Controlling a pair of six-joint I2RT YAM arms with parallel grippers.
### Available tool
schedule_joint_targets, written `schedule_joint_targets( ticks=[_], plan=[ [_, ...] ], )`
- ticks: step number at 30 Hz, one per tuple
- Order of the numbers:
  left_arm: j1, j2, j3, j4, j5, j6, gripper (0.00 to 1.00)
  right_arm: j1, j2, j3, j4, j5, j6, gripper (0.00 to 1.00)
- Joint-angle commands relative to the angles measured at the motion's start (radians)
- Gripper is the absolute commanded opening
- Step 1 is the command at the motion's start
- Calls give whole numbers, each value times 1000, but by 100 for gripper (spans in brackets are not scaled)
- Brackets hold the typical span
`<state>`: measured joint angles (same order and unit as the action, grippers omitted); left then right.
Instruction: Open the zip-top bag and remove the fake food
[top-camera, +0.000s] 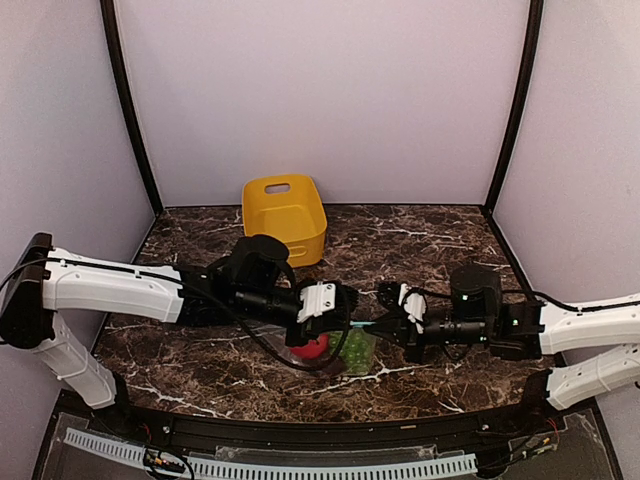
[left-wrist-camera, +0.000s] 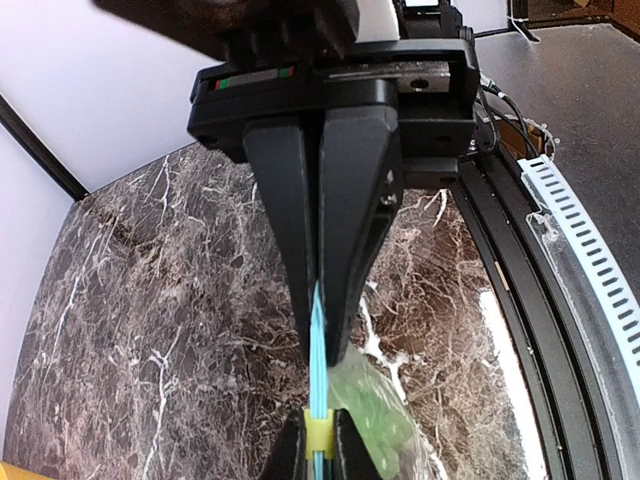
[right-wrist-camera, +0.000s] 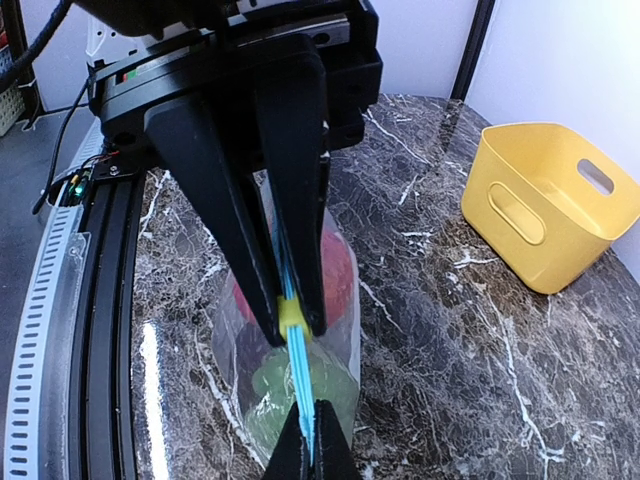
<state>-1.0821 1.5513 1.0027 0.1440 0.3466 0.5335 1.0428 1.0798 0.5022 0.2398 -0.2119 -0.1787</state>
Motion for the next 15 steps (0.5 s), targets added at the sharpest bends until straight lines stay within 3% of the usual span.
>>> schedule_joint_targets(
  ticks=[1, 15],
  plan=[
    [38, -72, -66, -23, -48, -26, 5, 9, -54, -28, 42, 48, 5, 0],
    [100, -236, -190, -120, -184, -43, 6, -77, -196, -80, 1, 167, 98, 0]
  ],
)
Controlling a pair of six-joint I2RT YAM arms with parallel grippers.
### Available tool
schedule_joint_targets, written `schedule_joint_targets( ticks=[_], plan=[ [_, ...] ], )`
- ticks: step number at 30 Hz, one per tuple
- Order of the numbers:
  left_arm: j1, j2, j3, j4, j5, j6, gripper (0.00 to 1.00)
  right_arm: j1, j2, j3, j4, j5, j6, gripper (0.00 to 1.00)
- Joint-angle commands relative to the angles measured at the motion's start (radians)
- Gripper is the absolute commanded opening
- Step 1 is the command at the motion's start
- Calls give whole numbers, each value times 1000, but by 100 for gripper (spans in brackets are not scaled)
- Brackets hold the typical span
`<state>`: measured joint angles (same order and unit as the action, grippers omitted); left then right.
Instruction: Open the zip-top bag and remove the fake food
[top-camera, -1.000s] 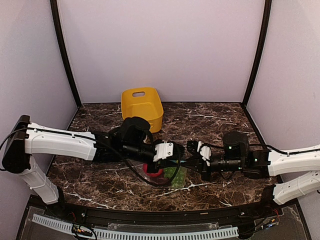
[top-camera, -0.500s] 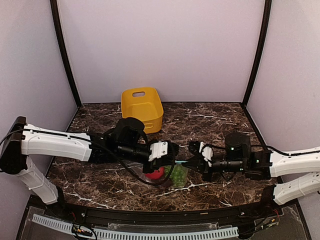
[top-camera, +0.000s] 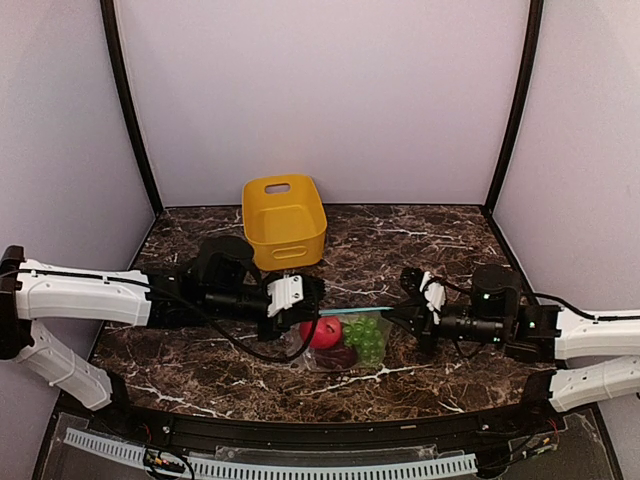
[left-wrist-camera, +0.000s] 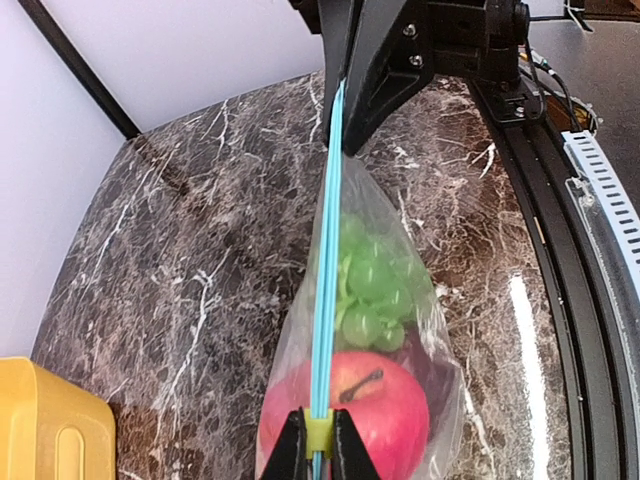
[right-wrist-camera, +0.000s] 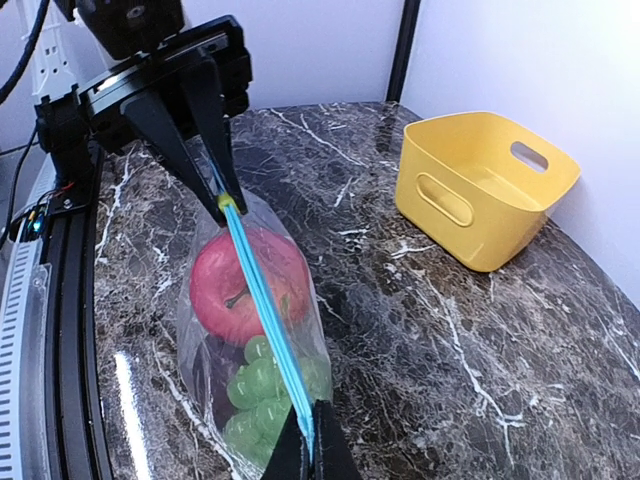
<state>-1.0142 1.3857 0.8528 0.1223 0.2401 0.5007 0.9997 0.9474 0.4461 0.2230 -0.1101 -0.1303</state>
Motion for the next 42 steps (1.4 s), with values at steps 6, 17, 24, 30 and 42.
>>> schedule_joint_targets(
  ticks=[6, 17, 24, 30, 42],
  plan=[
    [55, -109, -78, -167, -134, -2, 6, -65, -145, -41, -11, 107, 64, 0],
    [83, -115, -94, -210, -177, 5, 7, -81, -174, -47, -38, 163, 72, 0],
    [91, -103, -95, -214, -197, 11, 8, -86, -178, -51, -22, 140, 68, 0],
    [91, -84, -52, -211, -131, 3, 27, -87, -116, -32, 11, -20, 31, 0],
    [59, -68, 23, -189, 64, -16, 79, -85, -17, 29, 12, -118, 12, 0]
  ],
)
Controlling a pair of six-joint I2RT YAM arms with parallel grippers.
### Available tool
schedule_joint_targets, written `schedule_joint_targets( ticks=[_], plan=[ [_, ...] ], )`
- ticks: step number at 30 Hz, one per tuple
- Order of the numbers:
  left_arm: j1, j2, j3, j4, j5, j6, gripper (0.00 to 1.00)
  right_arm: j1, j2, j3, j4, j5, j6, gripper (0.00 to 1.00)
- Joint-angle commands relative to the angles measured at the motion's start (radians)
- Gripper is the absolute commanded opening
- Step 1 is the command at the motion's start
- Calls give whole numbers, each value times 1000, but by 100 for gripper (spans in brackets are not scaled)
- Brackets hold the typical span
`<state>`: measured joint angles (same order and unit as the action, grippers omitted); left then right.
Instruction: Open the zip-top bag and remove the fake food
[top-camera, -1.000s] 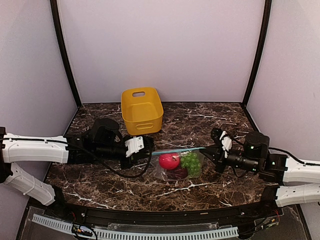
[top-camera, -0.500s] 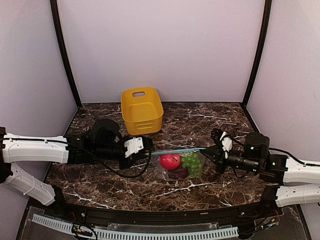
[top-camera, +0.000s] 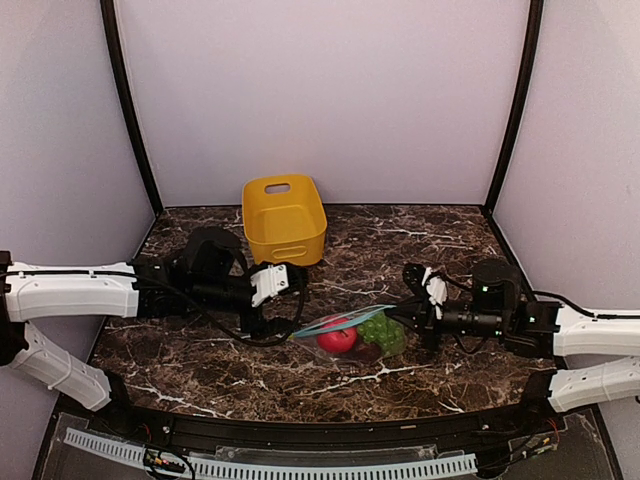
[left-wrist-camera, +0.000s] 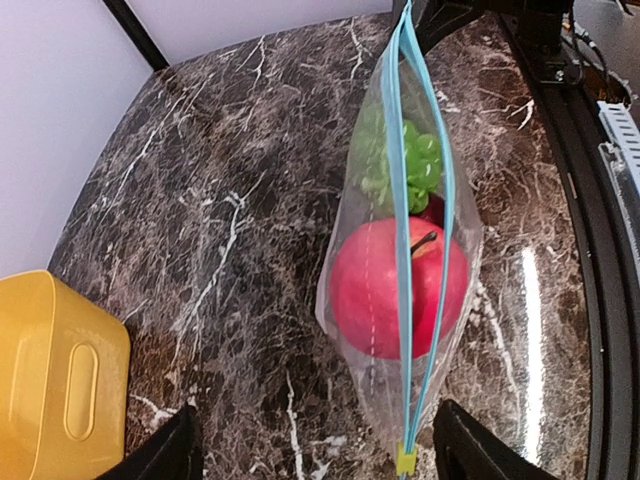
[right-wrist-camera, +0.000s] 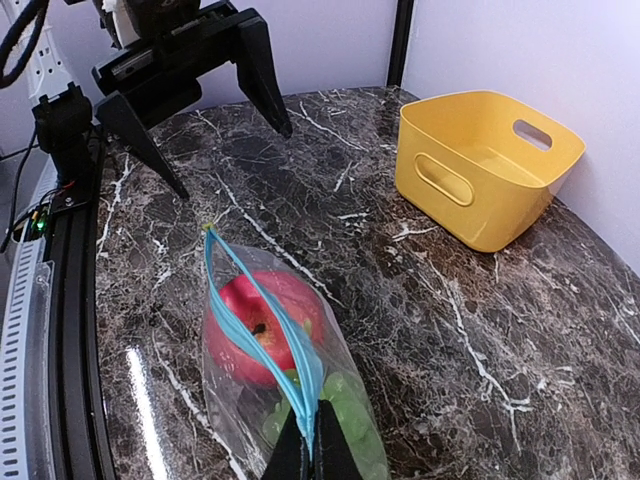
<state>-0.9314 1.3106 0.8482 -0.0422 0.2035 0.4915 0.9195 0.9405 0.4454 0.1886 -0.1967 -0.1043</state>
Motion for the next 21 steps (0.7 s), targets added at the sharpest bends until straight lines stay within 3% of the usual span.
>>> schedule_joint_targets(
  ticks=[1, 11, 15, 19, 21],
  plan=[
    [-28, 11, 24, -22, 106, -11, 79, -5, -15, 29, 47, -33, -14, 0],
    [-77, 153, 61, 17, 77, -35, 57, -4, -33, 7, 46, -53, 2, 0],
    [-94, 208, 92, 28, 61, -24, 30, -4, -48, 7, 35, -54, 6, 0],
    [-101, 225, 121, 68, 36, -9, 10, -5, -81, 3, 30, -47, 20, 0],
    [-100, 229, 136, 93, 15, 15, 3, -4, -97, 11, 9, -54, 29, 14]
  ],
)
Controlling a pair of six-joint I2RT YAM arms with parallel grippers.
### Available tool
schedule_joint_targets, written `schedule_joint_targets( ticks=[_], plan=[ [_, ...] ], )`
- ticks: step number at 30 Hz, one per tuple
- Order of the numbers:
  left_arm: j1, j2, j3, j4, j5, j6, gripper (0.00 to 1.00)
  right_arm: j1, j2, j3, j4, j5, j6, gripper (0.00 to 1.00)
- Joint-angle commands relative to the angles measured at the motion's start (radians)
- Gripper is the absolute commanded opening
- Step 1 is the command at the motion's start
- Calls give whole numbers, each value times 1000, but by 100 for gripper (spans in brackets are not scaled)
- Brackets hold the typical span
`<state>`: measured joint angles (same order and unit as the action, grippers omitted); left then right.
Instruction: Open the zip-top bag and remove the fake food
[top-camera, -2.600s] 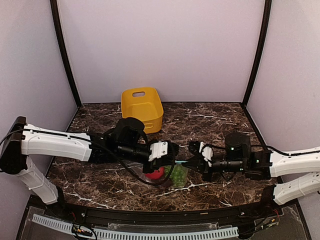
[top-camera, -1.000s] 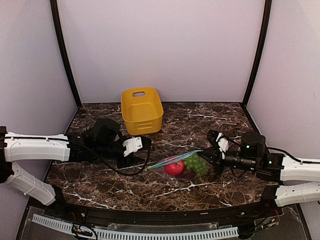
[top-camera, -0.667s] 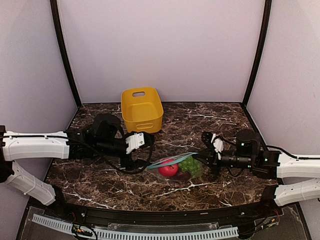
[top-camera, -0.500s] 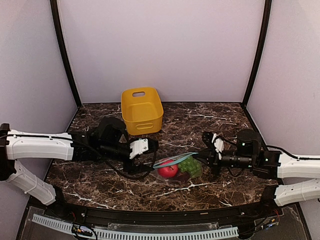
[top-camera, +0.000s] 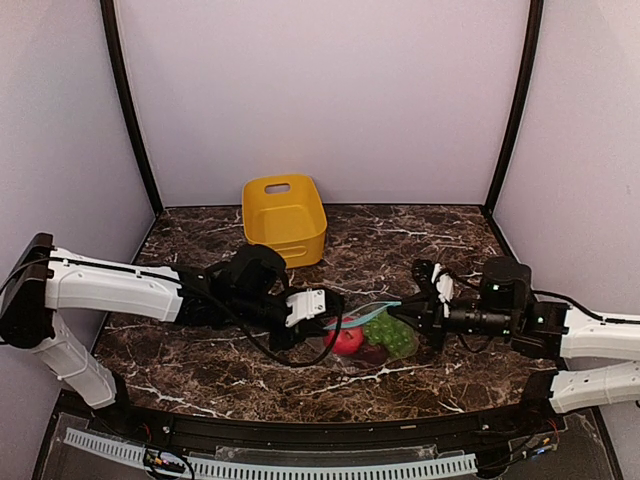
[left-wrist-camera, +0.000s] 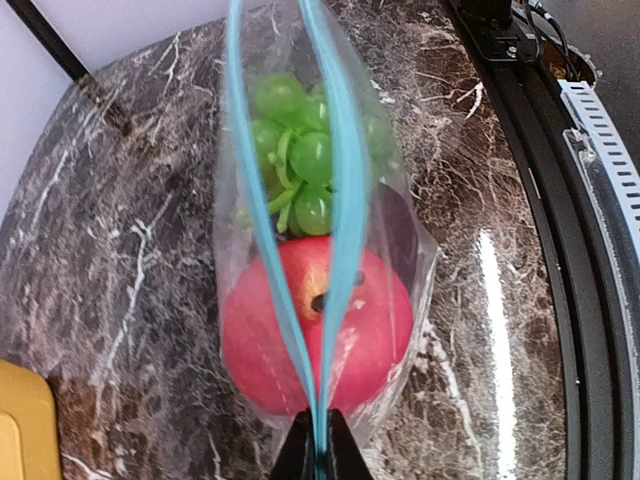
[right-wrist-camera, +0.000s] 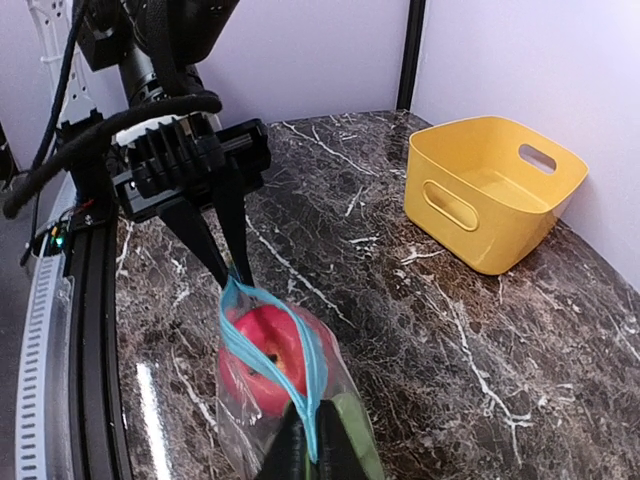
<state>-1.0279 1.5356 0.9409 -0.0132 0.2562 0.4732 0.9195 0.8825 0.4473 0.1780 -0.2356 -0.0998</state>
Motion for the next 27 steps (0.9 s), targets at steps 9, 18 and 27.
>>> schedule_joint_targets(
  ticks=[9, 18, 27],
  plan=[
    [-3, 34, 109, 103, -119, 237, 1, -4, -56, 163, -172, -62, 93, 72],
    [-17, 15, 100, 157, -177, 354, 1, -1, 153, 394, -413, 17, 117, 54],
    [-76, -15, 34, 232, -302, 459, 1, 16, 275, 464, -481, -7, 135, 34]
  ],
)
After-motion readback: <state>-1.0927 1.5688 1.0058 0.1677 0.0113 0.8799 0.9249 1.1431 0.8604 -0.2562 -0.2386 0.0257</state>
